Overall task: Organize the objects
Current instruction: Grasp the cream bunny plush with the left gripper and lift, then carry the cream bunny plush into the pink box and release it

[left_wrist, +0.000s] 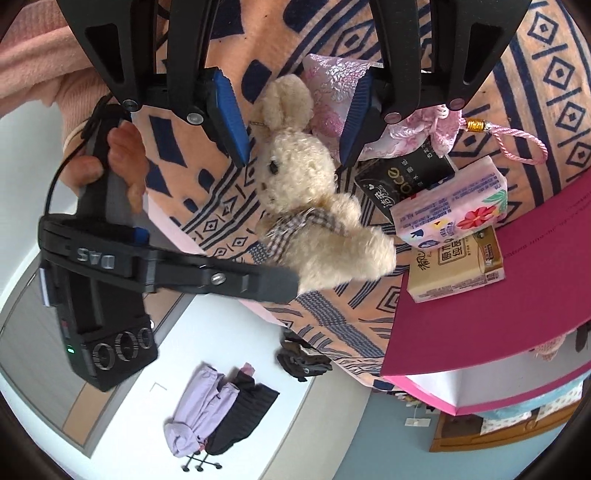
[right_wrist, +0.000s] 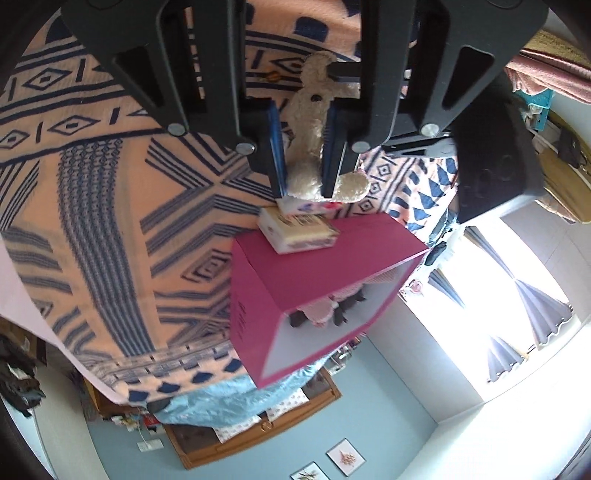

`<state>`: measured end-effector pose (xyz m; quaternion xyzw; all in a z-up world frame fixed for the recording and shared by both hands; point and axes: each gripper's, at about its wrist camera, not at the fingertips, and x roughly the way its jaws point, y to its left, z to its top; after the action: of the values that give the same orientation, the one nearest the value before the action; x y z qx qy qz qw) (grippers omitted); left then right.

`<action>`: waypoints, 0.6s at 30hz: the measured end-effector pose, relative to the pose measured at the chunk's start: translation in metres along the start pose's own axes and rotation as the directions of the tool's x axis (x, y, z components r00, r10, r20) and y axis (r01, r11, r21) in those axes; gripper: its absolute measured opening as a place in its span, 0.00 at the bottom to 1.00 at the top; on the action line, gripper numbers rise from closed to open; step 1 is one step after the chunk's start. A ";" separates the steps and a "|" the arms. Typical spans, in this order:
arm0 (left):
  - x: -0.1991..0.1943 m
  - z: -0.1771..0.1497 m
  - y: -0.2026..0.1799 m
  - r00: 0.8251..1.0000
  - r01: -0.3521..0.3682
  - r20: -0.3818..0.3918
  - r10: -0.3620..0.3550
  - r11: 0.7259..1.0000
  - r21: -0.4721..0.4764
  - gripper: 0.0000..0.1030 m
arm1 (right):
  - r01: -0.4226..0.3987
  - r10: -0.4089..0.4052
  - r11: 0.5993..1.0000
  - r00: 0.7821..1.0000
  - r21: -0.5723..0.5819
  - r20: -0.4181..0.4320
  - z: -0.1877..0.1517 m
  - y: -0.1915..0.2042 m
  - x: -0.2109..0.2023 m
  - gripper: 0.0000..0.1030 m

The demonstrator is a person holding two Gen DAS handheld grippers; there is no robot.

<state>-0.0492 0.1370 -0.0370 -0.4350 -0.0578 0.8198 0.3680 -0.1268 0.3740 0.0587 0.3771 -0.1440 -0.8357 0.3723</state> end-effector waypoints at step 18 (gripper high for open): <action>-0.063 0.047 0.023 0.982 -0.059 0.178 0.059 0.998 -0.007 0.30 | -0.044 0.057 0.984 0.996 -0.172 0.071 0.076 0.055 0.003 0.20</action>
<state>-0.0754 0.0895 0.0244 -0.3617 -0.0780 0.8658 0.3367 -0.1555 0.3311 0.1368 0.3084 -0.0955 -0.8489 0.4184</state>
